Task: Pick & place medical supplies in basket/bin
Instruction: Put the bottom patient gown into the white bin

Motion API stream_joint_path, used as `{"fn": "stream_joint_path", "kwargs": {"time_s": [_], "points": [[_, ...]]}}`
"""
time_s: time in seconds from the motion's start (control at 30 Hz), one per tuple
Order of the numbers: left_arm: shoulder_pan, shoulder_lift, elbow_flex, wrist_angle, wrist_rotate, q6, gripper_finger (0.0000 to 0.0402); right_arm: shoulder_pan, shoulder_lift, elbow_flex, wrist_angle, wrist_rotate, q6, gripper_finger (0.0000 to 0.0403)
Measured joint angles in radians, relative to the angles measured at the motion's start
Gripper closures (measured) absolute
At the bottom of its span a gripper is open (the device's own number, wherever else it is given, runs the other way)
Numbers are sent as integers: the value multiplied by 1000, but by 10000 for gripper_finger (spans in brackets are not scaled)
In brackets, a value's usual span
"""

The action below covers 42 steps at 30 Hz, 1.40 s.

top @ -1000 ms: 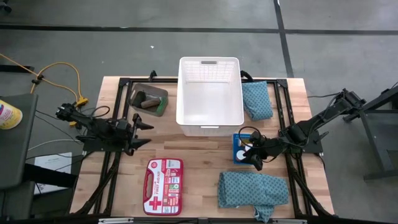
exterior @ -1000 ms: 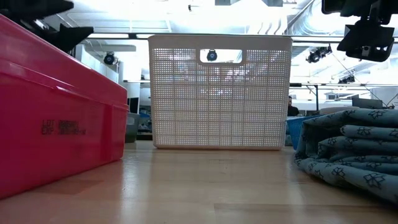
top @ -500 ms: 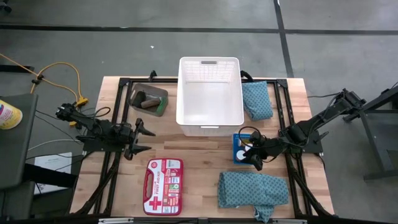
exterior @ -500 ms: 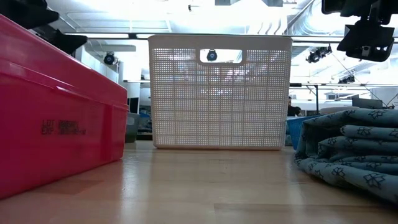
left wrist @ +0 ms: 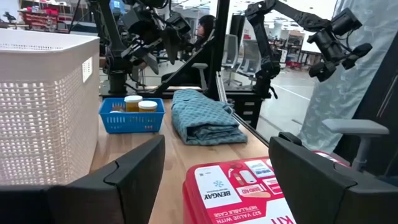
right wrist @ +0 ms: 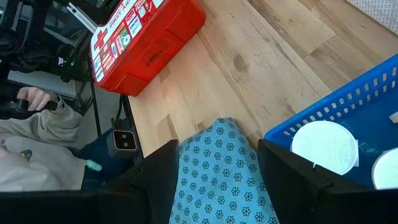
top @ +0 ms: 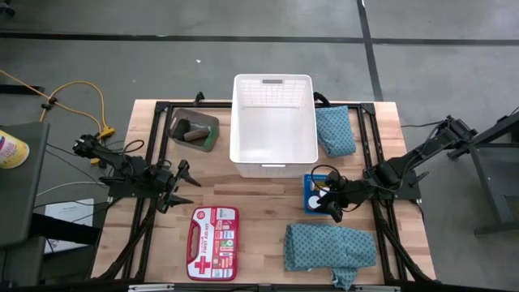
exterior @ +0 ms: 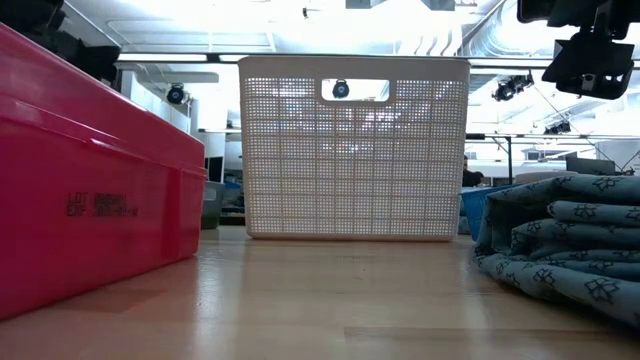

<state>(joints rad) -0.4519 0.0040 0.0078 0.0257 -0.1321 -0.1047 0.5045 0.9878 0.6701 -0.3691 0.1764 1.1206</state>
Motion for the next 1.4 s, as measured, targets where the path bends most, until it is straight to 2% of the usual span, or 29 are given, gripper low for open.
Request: {"fn": "stream_joint_path", "kwargs": {"time_s": [0.37, 1.4], "points": [[0, 0, 0, 0, -13, -47, 121, 0, 0, 0, 0, 0, 0, 198], [0, 0, 0, 2, -20, -43, 121, 0, 0, 0, 0, 0, 0, 198]]}}
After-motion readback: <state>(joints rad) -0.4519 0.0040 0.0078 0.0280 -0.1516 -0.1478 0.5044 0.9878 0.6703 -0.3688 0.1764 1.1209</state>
